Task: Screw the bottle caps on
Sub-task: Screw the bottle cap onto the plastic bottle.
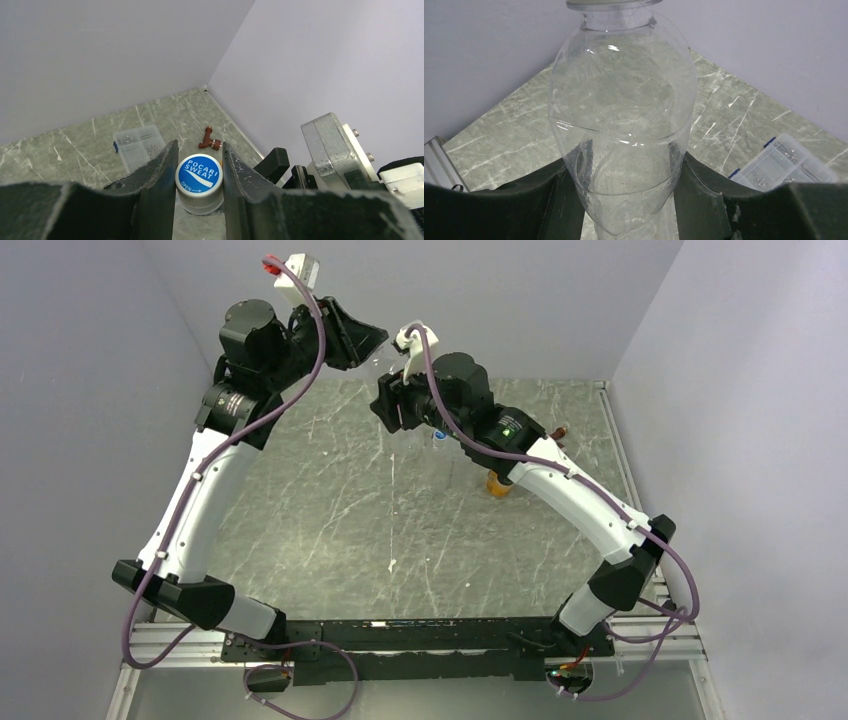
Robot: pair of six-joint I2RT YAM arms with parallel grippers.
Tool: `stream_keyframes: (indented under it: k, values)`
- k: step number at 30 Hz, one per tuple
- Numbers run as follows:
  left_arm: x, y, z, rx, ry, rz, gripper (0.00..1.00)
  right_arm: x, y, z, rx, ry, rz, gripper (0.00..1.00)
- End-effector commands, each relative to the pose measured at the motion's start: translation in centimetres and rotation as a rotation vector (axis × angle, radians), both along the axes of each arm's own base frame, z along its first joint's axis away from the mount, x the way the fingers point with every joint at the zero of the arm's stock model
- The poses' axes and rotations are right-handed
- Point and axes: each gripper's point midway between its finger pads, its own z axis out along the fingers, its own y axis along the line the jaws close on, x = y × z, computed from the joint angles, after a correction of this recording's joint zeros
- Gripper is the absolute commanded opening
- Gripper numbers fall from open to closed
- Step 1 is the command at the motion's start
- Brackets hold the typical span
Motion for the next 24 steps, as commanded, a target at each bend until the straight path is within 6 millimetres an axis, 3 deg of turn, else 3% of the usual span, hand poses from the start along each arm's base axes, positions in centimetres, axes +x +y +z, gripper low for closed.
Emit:
stream_keyframes:
  k: [1, 2, 6, 16, 21, 24]
  values:
    - [-1.5, 0.2, 2.5, -0.031, -0.083, -0.025, 0.04, -0.5, 0.0, 2.2, 0.025, -0.054, 0.029, 0.05]
    - [-1.8, 0.0, 2.4, -0.029, -0.085, -0.042, 0.00, -0.7, 0.0, 2.3, 0.024, -0.056, 0.047, 0.04]
    - [-4.4, -0.6, 2.5, -0.013, -0.157, -0.151, 0.00, -3.0, 0.2, 3.3, 0.079, -0.049, 0.246, 0.03]
    - [-15.8, -1.8, 4.2, -0.045, -0.395, -0.682, 0.00, -13.8, -1.5, 7.6, 0.289, -0.066, 0.933, 0.02]
    - [-19.5, -1.7, 4.4, -0.058, -0.427, -0.888, 0.00, -16.8, -2.1, 8.3, 0.334, -0.039, 1.132, 0.02]
    - [-20.4, -1.5, 4.2, -0.040, -0.438, -0.946, 0.00, -17.6, -2.4, 8.5, 0.342, -0.029, 1.193, 0.02]
